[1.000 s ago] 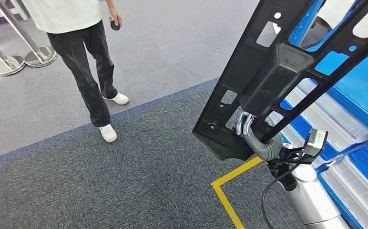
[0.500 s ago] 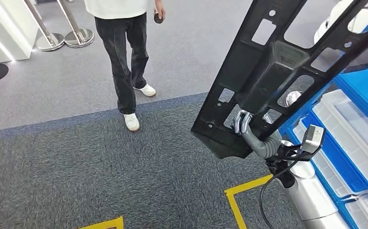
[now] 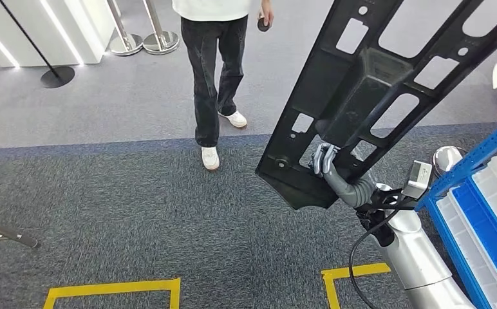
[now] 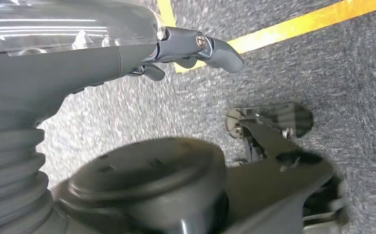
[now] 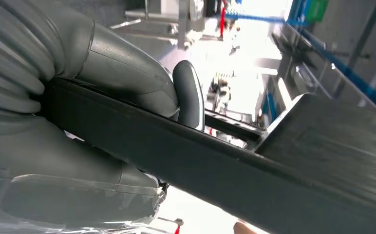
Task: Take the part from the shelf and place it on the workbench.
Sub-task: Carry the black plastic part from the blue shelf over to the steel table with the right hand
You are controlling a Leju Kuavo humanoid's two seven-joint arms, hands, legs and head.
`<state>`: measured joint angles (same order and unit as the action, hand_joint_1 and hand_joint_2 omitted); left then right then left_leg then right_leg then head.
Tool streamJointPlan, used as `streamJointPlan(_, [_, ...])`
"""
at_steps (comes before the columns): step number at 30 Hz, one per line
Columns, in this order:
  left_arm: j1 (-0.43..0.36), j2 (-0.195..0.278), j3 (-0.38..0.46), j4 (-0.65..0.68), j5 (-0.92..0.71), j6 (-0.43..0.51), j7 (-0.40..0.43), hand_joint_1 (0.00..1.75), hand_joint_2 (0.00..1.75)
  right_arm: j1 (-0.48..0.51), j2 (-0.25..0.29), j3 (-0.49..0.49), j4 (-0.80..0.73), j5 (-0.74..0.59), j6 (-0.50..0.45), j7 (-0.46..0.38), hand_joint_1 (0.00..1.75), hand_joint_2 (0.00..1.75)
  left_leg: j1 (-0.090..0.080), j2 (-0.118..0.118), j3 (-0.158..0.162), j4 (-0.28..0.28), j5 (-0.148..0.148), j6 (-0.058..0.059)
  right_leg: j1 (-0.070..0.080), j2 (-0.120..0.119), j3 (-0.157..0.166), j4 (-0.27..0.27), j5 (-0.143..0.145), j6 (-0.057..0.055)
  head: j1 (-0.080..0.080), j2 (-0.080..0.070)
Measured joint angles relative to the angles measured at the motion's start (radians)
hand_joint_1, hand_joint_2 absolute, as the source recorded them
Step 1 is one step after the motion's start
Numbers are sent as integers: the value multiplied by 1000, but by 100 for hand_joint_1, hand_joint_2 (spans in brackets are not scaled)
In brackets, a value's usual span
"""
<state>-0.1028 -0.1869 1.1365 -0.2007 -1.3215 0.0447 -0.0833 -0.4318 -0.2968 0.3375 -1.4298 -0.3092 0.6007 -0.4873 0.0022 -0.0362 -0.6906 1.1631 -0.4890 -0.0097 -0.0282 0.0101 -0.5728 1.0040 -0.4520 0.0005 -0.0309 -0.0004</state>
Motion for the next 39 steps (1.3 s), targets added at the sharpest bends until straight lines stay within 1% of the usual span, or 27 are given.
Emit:
streamJointPlan(2, [-2, 0, 2, 0, 3, 1, -2, 0, 175, -10, 0, 5, 11, -2, 1, -2, 171, 175, 4, 21, -60, 123, -48, -5, 4, -32, 1, 0, -2, -3, 0, 0])
streamJointPlan(3, [-2, 1, 3, 0, 4, 1, -3, 0, 175, -13, 0, 8, 16, -2, 1, -2, 171, 175, 5, 24, -69, 144, -48, -6, 5, -47, 2, 0, -4, -3, 0, 0])
streamJointPlan(4, [-2, 1, 5, 0, 5, 2, -4, 0, 175, -17, 1, 11, 21, -2, 1, -2, 171, 175, 6, 27, -57, 124, -28, -6, 6, -62, 4, 1, -6, -2, 0, 0])
streamJointPlan(5, [-2, 2, 7, 0, 5, 2, -4, 0, 175, -20, 2, 14, 26, -3, 0, -2, 171, 175, 6, 36, -24, 65, 5, -4, 6, -75, 8, 1, -9, 0, 0, 0])
streamJointPlan(7, [-1, 2, 9, 0, 5, 4, -5, 0, 175, -29, 5, 18, 33, -3, 0, -4, 171, 175, -1, 77, 52, -79, 55, 6, 10, -98, 16, 1, -15, 7, 0, 0])
streamJointPlan(9, [-1, 1, 10, 0, 4, 4, -7, 0, 175, -37, 7, 22, 37, -5, -1, -5, 171, 175, -10, 98, 82, -143, 65, 20, 15, -118, 19, 1, -20, 17, 0, 0])
streamJointPlan(11, [2, 1, 11, 0, -1, 2, -8, 0, 175, -41, 8, 26, 40, -7, -3, -7, 171, 175, -11, 77, 82, -147, 66, 33, 18, -139, 23, -1, -23, 28, 0, 0])
streamJointPlan(12, [4, 1, 11, 0, -4, 2, -8, 0, 175, -41, 8, 27, 39, -8, -5, -7, 171, 175, -10, 66, 84, -151, 68, 39, 16, -134, 25, 3, -29, 34, 0, 0])
streamJointPlan(14, [4, 1, 11, 0, -11, 0, -9, 0, 175, -37, 4, 25, 38, -11, -12, -11, 171, 175, -4, 45, 90, -161, 73, 51, 11, -83, 2, 63, -70, 41, 0, 0])
streamJointPlan(16, [-2, 0, 9, 0, -21, -1, -9, 0, 175, -18, -7, 17, 31, -12, -25, -14, 171, 175, -3, 22, 91, -162, 74, 56, 8, -27, -64, 196, -132, 44, 0, 0])
streamJointPlan(17, [-3, 0, 7, 0, -27, -2, -8, 0, 175, -3, -13, 11, 25, -12, -32, -16, 171, 175, -3, 7, 91, -161, 74, 57, 8, -17, -97, 257, -151, 46, 0, 0])
streamJointPlan(18, [-4, 0, 5, 0, -32, -2, -6, 0, 175, 15, -19, 4, 17, -12, -38, -16, 171, 175, -3, -7, 91, -160, 73, 58, 8, -13, -118, 288, -151, 46, 0, 0])
streamJointPlan(19, [-5, 0, 1, 0, -37, -3, -4, 0, 175, 30, -25, -4, 8, -12, -41, -16, 171, 175, -3, -22, 92, -157, 72, 57, 8, -11, -122, 278, -130, 45, 0, 0])
streamJointPlan(20, [-5, 0, -2, 0, -42, -3, -2, 0, 175, 44, -30, -12, -3, -12, -45, -16, 171, 175, -3, -35, 92, -154, 71, 55, 7, -6, -106, 229, -92, 43, 0, 0])
streamJointPlan(22, [-10, -2, -10, 0, -55, -8, 3, 0, 175, 74, -44, -33, -32, -12, -55, -17, 171, 175, -3, -61, 89, -145, 66, 49, 4, 35, -52, 89, -18, 37, 0, 0])
streamJointPlan(23, [-14, -2, -14, 0, -62, -11, 7, 0, 175, 94, -52, -45, -48, -13, -59, -18, 171, 175, -2, -73, 85, -141, 64, 45, 3, 56, -33, 40, 1, 35, 0, 0])
streamJointPlan(24, [-16, -3, -18, 0, -67, -14, 10, 0, 175, 116, -60, -59, -65, -13, -61, -20, 171, 175, 0, -85, 81, -139, 64, 40, 3, 71, -24, 16, 5, 33, 0, 0])
streamJointPlan(25, [-18, -3, -22, 0, -71, -16, 14, 0, 175, 136, -68, -72, -79, -13, -61, -21, 171, 175, 1, -97, 77, -139, 65, 33, 4, 73, -22, 13, 2, 31, 0, 0])
streamJointPlan(26, [-19, -4, -26, 0, -74, -17, 17, 0, 175, 152, -74, -83, -92, -14, -60, -22, 171, 175, 3, -108, 74, -142, 66, 26, 4, 62, -20, 10, 2, 27, 0, 0])
streamJointPlan(27, [-19, -3, -29, 0, -76, -18, 19, 0, 175, 163, -77, -93, -104, -15, -60, -22, 171, 175, 2, -106, 73, -140, 63, 20, 3, 51, -16, 5, 3, 22, 0, 0])
streamJointPlan(29, [-22, -3, -34, 0, -78, -18, 21, 0, 175, 178, -82, -108, -123, -16, -60, -23, 171, 175, -3, -59, 54, -94, 34, 10, -2, 25, -6, -5, 5, 10, 0, 0])
streamJointPlan(31, [-27, -3, -36, 0, -78, -19, 22, 0, 175, 192, -86, -121, -133, -17, -59, -23, 171, 175, -1, 5, -3, 30, -29, 3, 1, -4, 1, -8, 2, 2, 0, 0])
streamJointPlan(33, [-30, -3, -36, 0, -72, -20, 22, 0, 175, 200, -87, -126, -136, -16, -55, -18, 171, 175, 5, 26, -56, 137, -65, -3, 5, -32, 4, -8, -1, 0, 0, 0])
streamJointPlan(34, [-29, -3, -36, 0, -67, -20, 21, 0, 175, 200, -87, -126, -136, -16, -50, -15, 171, 175, 7, 29, -58, 141, -56, -4, 5, -46, 5, -8, -3, 0, 0, 0])
streamJointPlan(35, [-28, -3, -35, 0, -62, -19, 20, 0, 175, 198, -86, -125, -136, -15, -45, -11, 171, 175, 8, 33, -37, 102, -30, -3, 6, -58, 8, -8, -4, 2, 0, 0])
streamJointPlan(37, [-26, -2, -34, 0, -56, -18, 15, 0, 175, 187, -82, -121, -132, -13, -40, -6, 171, 175, 2, 68, 41, -44, 31, 6, 9, -81, 16, -8, -9, 6, 0, 0])
streamJointPlan(39, [-27, -1, -34, 0, -55, -17, 8, 0, 175, 167, -79, -118, -127, -13, -41, -1, 171, 175, -8, 99, 88, -138, 57, 21, 14, -101, 20, -7, -14, 15, 0, 0])
